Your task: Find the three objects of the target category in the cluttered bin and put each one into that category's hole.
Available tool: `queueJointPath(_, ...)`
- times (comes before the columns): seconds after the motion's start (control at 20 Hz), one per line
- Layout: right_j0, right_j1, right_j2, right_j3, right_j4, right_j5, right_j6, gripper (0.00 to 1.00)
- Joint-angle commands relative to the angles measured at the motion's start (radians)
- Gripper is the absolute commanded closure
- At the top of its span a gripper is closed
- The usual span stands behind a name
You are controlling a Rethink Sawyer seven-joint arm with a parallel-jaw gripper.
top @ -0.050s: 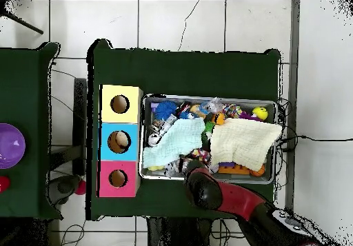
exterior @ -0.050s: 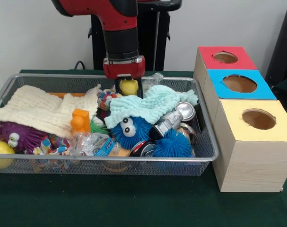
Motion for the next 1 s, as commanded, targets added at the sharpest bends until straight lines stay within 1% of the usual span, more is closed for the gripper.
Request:
queueJointPath(0.05, -0.098, 0.129, 0.255, 0.051, -0.019, -0.025, 0.228, 0.00)
queueJointPath(0.25, -0.122, 0.143, 0.293, 0.058, -0.019, -0.049, 0.226, 0.00)
queueJointPath(0.35, -0.122, 0.140, 0.296, 0.058, -0.019, -0.051, 0.216, 0.00)
queueJointPath(0.55, -0.117, 0.128, 0.291, 0.058, -0.015, -0.062, 0.209, 0.00)
queueJointPath(0.75, -0.081, 0.100, 0.258, 0.049, -0.038, -0.116, 0.195, 0.00)
queueJointPath(0.8, -0.072, 0.093, 0.249, 0.048, -0.040, -0.129, 0.195, 1.00)
queueJointPath(0.85, -0.038, 0.053, 0.216, 0.043, -0.052, -0.160, 0.179, 1.00)
queueJointPath(0.9, -0.016, 0.022, 0.194, 0.041, -0.056, -0.164, 0.165, 1.00)
queueJointPath(0.95, 0.025, -0.032, 0.150, 0.042, -0.051, -0.192, 0.157, 1.00)
queueJointPath(1.0, 0.045, -0.066, 0.128, 0.041, -0.049, -0.199, 0.150, 1.00)
